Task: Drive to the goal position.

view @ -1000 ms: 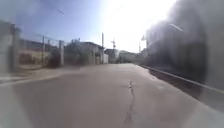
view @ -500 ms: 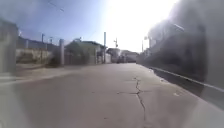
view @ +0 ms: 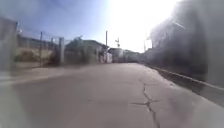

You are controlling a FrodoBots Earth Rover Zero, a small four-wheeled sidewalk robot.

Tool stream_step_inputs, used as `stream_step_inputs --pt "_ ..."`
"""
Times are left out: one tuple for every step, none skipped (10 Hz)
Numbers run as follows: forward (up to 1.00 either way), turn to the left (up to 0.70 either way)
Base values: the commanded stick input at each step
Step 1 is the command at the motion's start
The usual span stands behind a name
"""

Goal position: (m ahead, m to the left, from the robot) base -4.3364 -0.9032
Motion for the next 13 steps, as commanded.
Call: stream_step_inputs --pt "1.0 0.0" --pt "1.0 0.0" --pt "1.0 0.0" --pt "1.0 0.0" --pt "1.0 0.0" --pt "1.0 0.0" --pt "1.0 0.0" --pt "1.0 0.0" --pt "1.0 0.0" --pt "1.0 0.0" --pt "1.0 0.0" --pt "1.0 0.0" --pt "1.0 0.0"
